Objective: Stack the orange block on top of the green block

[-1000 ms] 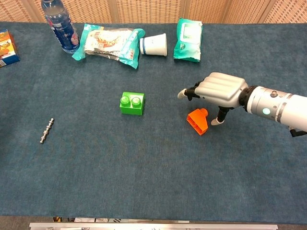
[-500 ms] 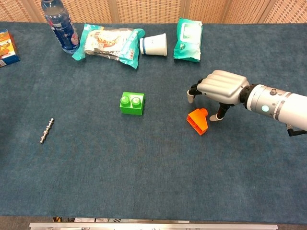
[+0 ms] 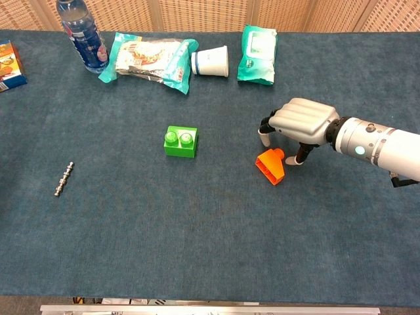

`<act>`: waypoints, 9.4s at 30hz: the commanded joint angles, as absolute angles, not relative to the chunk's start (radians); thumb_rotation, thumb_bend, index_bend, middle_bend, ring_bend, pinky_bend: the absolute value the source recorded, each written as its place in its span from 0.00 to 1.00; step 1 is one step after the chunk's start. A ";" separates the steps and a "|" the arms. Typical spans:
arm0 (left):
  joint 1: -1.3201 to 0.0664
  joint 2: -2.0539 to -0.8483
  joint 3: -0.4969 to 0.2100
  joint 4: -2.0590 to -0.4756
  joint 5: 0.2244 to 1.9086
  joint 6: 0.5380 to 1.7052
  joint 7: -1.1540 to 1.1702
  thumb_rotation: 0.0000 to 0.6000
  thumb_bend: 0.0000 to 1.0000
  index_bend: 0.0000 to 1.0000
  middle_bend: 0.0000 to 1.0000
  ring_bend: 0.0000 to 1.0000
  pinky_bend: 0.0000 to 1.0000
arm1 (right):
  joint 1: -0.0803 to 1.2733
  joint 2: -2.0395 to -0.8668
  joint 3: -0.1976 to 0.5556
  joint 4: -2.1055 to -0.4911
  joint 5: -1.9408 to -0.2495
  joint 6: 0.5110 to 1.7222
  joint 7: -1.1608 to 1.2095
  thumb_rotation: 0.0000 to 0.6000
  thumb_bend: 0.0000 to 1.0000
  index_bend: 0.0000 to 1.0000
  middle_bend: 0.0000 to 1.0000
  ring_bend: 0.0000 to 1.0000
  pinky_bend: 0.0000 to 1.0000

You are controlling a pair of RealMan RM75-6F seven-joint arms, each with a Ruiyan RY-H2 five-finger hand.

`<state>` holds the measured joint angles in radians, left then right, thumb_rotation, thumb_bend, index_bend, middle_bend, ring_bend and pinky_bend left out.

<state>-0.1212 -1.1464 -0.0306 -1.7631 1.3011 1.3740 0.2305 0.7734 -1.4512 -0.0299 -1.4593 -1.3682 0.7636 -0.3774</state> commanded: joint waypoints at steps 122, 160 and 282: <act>-0.105 -1.153 -0.025 -1.697 1.331 1.356 0.130 1.00 0.16 0.28 0.34 0.28 0.27 | 0.983 -1.482 -0.038 -1.594 -1.011 1.034 -1.469 1.00 0.01 0.24 0.29 0.11 0.16; -0.125 -1.154 -0.022 -1.724 1.337 1.335 0.172 1.00 0.16 0.28 0.34 0.28 0.26 | 0.982 -1.341 0.110 -1.678 -0.503 0.769 -0.709 1.00 0.00 0.00 0.14 0.09 0.25; -0.109 -1.148 -0.011 -1.701 1.355 1.349 0.121 1.00 0.16 0.28 0.34 0.28 0.26 | 0.975 -1.478 -0.044 -1.566 -0.911 0.740 -0.555 1.00 0.19 0.40 0.29 0.14 0.25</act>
